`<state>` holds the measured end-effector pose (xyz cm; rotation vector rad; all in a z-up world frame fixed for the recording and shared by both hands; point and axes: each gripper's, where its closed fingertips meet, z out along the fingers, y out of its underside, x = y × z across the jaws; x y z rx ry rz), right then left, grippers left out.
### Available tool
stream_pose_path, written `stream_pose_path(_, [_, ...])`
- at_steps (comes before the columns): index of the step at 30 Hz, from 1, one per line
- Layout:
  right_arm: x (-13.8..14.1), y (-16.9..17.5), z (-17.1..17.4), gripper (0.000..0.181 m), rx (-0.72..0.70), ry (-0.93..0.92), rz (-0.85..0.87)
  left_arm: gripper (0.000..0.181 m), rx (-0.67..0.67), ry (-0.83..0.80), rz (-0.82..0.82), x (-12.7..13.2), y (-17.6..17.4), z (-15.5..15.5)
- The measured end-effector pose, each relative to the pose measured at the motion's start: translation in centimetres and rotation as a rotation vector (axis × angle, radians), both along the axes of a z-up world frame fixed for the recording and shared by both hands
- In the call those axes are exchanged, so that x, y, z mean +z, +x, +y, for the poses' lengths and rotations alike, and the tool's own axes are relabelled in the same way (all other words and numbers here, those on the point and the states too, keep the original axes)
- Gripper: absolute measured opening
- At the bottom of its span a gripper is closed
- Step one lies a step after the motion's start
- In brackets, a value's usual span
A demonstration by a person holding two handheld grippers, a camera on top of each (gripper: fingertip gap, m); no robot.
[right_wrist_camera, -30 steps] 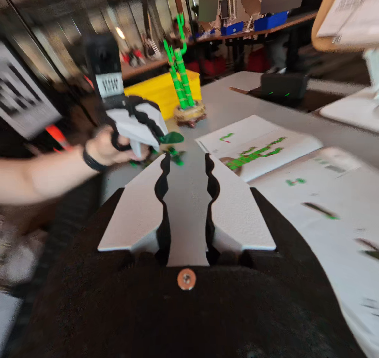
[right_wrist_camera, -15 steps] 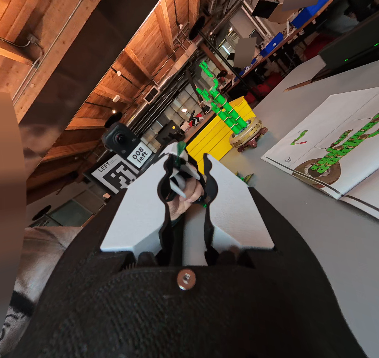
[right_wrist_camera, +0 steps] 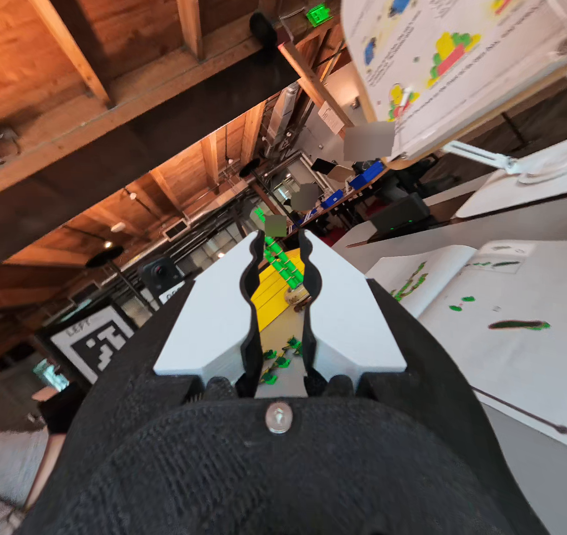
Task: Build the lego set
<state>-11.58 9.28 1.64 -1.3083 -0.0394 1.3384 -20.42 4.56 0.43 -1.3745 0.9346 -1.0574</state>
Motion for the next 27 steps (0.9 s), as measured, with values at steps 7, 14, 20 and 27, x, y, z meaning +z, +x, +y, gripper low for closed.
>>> stream_pose_path(7, [-0.7, -8.1, -2.9, 0.047, 0.269, 0.008, -0.121, 0.005, -0.016, -0.019, -0.016, 0.0, 0.3, -0.3])
stream_pose_path(14, [-1.2, -5.3, -1.1, 0.042, 0.179, -0.048, -0.044, 0.004, -0.030, -0.011, -0.039, 0.7, 0.2, -0.9])
stream_pose_path(20, [-0.6, -2.0, -0.2, 0.035, 0.107, -0.032, 0.023, 0.004, -0.040, -0.010, -0.084, 1.8, -0.3, -1.1])
stream_pose_path(27, [0.1, -8.0, -3.7, 0.043, 0.304, 0.044, -0.088, 0.004, -0.040, 0.026, -0.075, 2.0, -0.2, -1.6])
